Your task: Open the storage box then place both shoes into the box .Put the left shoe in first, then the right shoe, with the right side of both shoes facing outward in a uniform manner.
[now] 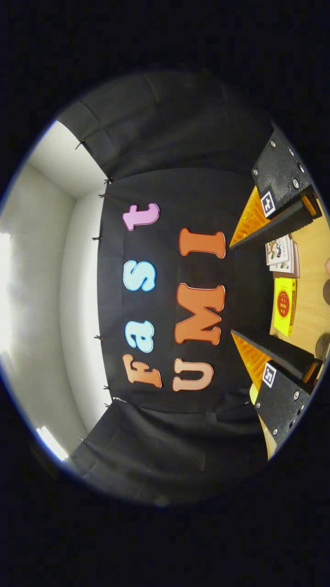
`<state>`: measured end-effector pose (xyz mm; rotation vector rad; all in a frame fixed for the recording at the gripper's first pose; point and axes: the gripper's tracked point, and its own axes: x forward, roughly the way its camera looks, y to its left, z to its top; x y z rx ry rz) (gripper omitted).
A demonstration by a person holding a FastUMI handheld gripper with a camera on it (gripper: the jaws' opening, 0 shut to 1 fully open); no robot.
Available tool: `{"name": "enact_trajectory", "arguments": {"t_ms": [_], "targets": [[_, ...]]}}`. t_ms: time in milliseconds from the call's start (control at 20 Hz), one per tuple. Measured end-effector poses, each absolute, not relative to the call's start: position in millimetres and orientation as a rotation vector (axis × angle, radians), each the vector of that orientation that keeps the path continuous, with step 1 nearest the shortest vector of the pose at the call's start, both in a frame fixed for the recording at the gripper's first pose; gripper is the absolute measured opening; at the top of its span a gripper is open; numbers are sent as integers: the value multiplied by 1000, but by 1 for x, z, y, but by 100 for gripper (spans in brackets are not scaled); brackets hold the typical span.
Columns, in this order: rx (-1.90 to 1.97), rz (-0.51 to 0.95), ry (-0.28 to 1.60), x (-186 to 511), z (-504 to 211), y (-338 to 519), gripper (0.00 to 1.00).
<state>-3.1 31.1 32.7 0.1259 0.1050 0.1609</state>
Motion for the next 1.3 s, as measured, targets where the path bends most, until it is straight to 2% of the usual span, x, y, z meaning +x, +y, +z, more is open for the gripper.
{"name": "enact_trajectory", "arguments": {"t_ms": [450,1300], "targets": [[310,410,464,-27,-68,122,98],[531,830,1162,-149,-219,310,96]]}}
